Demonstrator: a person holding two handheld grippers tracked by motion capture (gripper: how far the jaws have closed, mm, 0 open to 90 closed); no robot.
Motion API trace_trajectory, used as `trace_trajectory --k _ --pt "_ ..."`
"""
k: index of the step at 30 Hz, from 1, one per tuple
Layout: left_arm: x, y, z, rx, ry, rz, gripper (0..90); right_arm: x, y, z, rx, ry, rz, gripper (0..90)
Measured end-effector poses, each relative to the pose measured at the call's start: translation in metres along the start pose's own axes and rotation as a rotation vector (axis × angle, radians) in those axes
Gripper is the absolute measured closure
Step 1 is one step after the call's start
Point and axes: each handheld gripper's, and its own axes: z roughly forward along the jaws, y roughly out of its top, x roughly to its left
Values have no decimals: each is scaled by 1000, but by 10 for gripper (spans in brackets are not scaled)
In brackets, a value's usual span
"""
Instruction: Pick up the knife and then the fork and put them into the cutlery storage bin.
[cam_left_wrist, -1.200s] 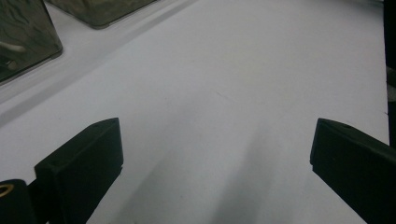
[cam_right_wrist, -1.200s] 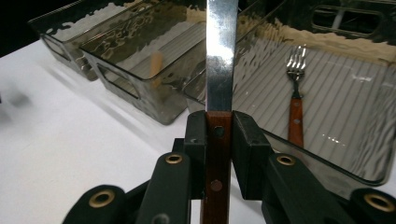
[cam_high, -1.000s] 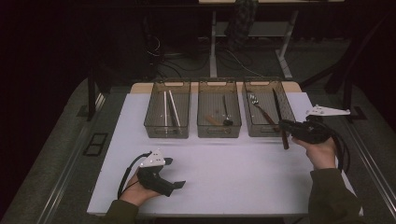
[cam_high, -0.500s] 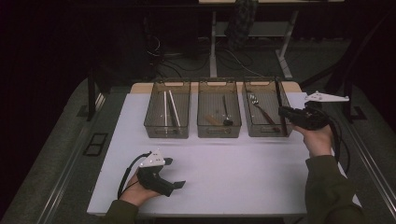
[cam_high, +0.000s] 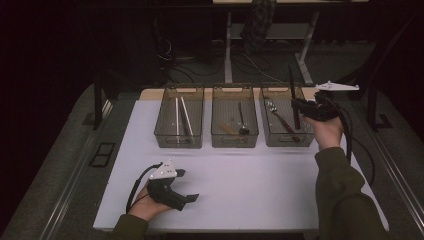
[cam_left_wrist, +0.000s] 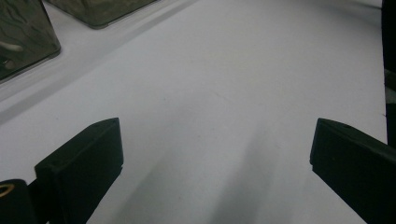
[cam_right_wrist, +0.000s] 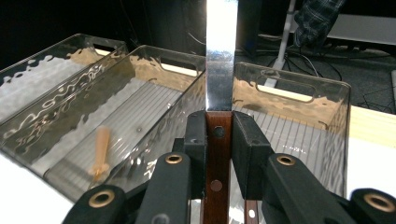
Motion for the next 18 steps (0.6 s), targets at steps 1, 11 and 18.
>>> trace_trajectory --k 1,11,18 --pt "0 0 0 0 -1 -1 14 0 1 3 1 -9 -2 767" --pt "-1 0 0 -7 -6 -1 14 -5 -10 42 81 -67 35 766" --pt "-1 1 0 -7 -8 -1 14 -1 -25 60 178 -93 24 766"
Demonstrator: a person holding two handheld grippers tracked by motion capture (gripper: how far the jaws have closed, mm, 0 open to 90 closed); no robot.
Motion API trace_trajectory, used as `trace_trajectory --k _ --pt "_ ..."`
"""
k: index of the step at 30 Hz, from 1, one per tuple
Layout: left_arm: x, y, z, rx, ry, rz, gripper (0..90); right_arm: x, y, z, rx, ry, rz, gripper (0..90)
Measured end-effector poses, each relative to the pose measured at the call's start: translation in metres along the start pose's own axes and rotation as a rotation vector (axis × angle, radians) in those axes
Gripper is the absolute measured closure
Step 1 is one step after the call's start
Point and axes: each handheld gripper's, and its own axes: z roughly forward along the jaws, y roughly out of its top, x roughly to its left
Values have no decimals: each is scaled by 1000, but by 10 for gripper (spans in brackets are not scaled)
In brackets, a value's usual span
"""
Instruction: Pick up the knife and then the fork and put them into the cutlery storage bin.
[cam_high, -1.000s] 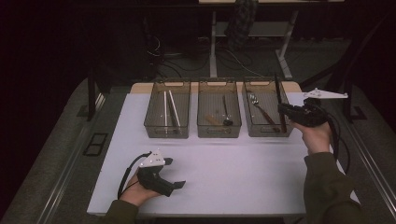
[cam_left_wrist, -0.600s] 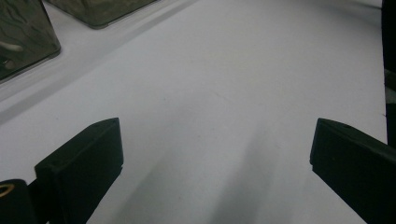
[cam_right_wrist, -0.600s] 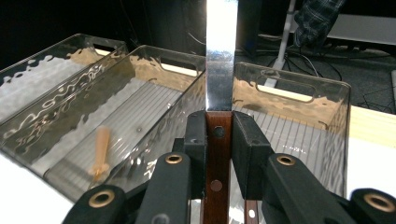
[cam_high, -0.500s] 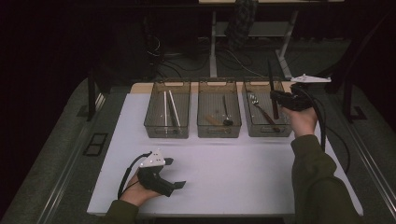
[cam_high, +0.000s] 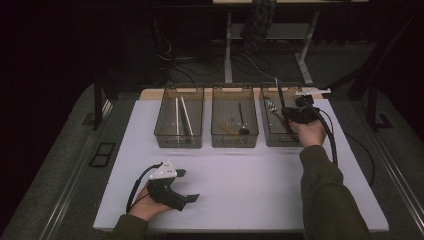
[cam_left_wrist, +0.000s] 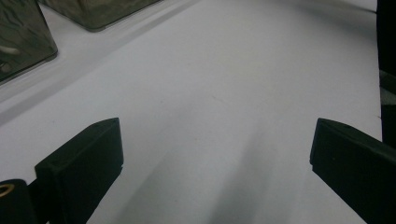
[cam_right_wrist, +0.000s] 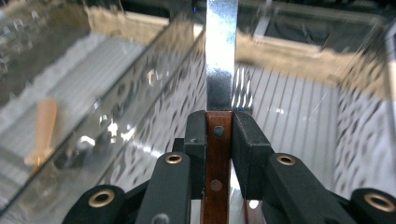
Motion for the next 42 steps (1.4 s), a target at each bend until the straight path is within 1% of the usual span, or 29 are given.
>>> trace_trajectory --k 2,3,6,9,14,16,17,20,22,25,26,28,31,32,34,35,38,41,42 --pt "0 0 0 -1 0 1 14 1 -3 4 29 -11 -3 766" --pt "0 0 0 0 0 1 14 1 -4 6 46 -7 6 766" --pt "0 0 1 1 -1 2 14 2 -6 9 91 -23 -11 765" --pt "0 0 1 1 -2 2 14 3 -6 10 109 -25 -16 765" --pt "0 1 1 1 -1 4 14 1 -7 12 150 -15 -20 758" --pt "1 1 1 -1 -1 3 14 0 -7 13 168 -13 -31 743" --pt "1 1 1 -2 -1 2 14 0 -7 12 161 -16 -34 708" --pt "2 1 1 -3 -2 0 14 -2 -6 9 131 -15 -20 615" --pt "2 1 2 -2 0 0 14 -2 -5 6 116 1 -11 550" --pt "4 2 2 -2 1 -1 14 -2 -4 1 96 20 -14 473" --pt "4 2 2 -2 2 -2 14 -2 -5 -1 88 34 -11 446" --pt "5 2 2 -5 3 -7 14 -1 -5 -4 74 80 -6 396" --pt "6 2 1 -10 1 -5 14 2 -6 -10 49 104 -21 347" --pt "6 2 1 -12 -1 -6 14 4 -6 -12 40 106 -25 324" --pt "7 2 2 -12 0 -7 14 8 -6 -16 20 96 -40 279" --pt "7 2 2 -12 0 -7 14 9 -6 -18 11 102 -44 267" --pt "7 2 2 -14 -1 -6 14 13 -9 -25 -23 155 -48 241" --pt "8 2 2 -12 -1 -6 14 17 -11 -31 -42 188 -61 192" --pt "9 2 2 -11 0 -6 14 19 -12 -33 -51 197 -73 191"
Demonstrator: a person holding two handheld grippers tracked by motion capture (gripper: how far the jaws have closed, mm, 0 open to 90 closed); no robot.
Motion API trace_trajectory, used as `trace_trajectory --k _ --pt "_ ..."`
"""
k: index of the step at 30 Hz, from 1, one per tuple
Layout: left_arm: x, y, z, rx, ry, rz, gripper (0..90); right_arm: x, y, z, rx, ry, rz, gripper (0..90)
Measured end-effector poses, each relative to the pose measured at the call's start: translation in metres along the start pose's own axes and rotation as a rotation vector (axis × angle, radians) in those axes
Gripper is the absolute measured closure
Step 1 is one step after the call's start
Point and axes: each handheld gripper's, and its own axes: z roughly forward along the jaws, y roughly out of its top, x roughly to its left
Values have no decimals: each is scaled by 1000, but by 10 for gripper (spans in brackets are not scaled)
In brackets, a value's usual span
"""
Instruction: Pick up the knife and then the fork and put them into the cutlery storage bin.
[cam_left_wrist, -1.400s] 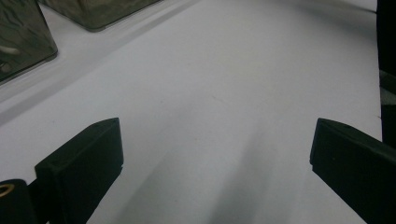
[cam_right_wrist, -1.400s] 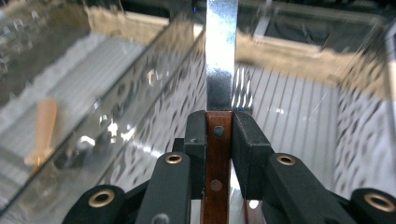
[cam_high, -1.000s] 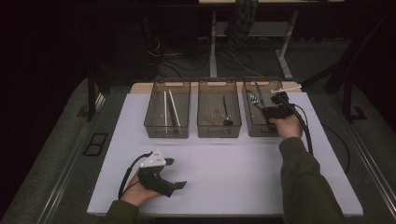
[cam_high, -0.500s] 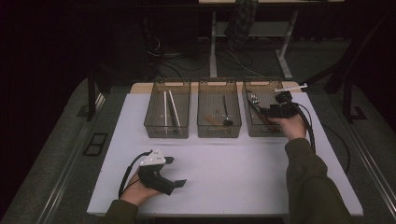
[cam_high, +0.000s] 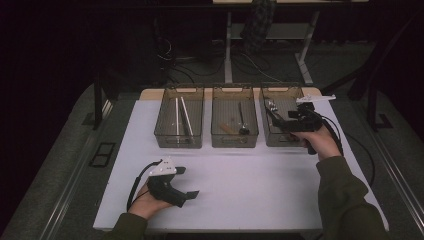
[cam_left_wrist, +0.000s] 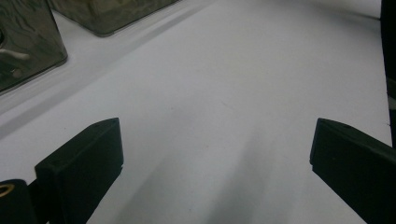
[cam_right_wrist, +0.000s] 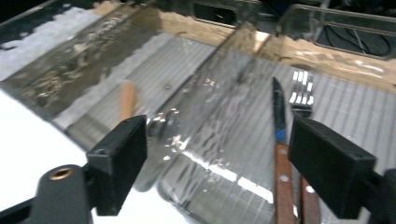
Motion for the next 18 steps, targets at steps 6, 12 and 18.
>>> trace_trajectory --k 6,12,18 --pt "-1 0 0 4 6 2 14 12 -10 -9 -35 31 -55 180" --pt "-1 0 -1 0 5 -1 14 18 -27 -17 -61 58 -72 180" --pt "-3 0 -1 -2 1 3 14 26 -45 -23 -75 83 -90 180"
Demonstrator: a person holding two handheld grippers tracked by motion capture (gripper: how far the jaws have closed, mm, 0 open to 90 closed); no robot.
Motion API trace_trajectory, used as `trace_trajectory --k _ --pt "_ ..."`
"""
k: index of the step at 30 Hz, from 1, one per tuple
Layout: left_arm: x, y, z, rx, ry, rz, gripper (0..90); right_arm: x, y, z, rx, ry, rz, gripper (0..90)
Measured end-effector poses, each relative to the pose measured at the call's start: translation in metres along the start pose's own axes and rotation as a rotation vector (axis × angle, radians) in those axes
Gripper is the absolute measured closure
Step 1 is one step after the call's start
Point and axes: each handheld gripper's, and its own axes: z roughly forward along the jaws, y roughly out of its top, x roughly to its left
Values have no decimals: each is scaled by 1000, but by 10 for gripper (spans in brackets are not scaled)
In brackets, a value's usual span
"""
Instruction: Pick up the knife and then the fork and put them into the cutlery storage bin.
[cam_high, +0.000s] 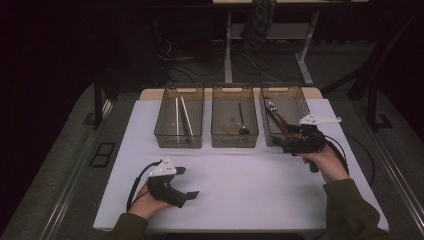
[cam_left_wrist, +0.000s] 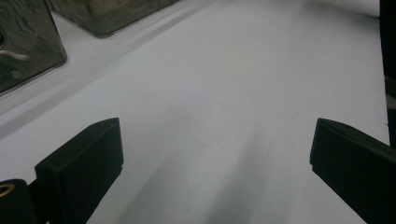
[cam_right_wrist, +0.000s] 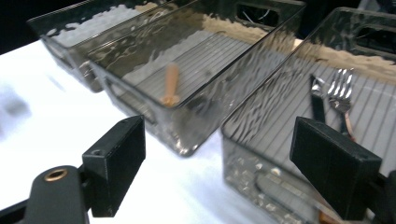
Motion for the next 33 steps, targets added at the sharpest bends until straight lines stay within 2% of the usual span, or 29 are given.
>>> trace_trajectory --k 9,15,22,33 --pt "-2 -1 -2 -8 -2 -3 14 14 -20 -14 -23 37 -19 180" --pt "-2 0 -2 -9 -2 -1 14 23 -40 -21 -26 63 -28 169" --pt "-2 0 -2 -8 -2 0 14 31 -61 -28 -1 93 -35 168" --pt "-3 0 -3 -14 -7 -2 14 41 -83 -37 29 133 -52 168"
